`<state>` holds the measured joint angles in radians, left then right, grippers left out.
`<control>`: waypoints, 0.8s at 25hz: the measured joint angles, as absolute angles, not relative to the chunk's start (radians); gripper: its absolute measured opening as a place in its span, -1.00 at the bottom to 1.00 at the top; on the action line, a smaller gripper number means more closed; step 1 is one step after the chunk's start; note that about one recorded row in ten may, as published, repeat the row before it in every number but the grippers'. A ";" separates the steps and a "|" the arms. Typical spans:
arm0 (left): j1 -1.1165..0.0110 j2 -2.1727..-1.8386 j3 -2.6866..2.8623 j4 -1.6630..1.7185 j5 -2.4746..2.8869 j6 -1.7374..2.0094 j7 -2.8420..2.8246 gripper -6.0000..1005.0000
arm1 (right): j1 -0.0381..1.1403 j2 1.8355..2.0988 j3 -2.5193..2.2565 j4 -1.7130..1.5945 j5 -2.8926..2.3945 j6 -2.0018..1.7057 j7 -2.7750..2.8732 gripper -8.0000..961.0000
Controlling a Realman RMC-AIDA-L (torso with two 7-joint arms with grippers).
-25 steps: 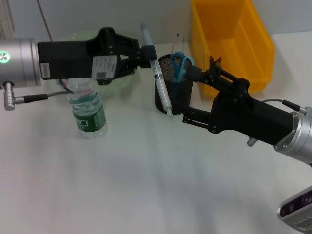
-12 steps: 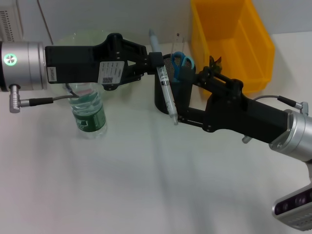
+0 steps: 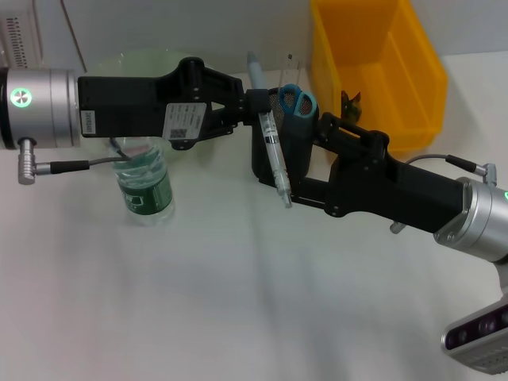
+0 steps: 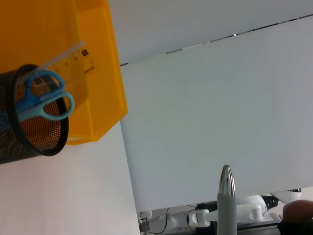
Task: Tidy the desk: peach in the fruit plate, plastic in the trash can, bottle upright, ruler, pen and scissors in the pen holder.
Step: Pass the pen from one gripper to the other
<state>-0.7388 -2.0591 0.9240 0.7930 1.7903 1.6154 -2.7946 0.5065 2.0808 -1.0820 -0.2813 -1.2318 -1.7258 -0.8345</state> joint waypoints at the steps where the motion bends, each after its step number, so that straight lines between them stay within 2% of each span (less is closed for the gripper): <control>1: -0.738 -2.059 0.924 0.793 1.790 1.615 -2.795 -0.63 | 0.508 2.080 -1.082 -0.281 -1.232 -1.725 -0.835 0.55; 6: -0.738 -2.059 0.931 0.793 1.791 1.615 -2.795 -0.63 | 0.511 2.080 -1.083 -0.281 -1.233 -1.719 -0.835 0.51; 10: -0.738 -2.058 0.932 0.793 1.791 1.615 -2.795 -0.63 | 0.511 2.081 -1.092 -0.281 -1.233 -1.720 -0.835 0.04; 20: -0.735 -2.053 0.934 0.793 1.792 1.618 -2.796 -0.62 | 0.511 2.083 -1.094 -0.267 -1.233 -1.724 -0.858 -0.12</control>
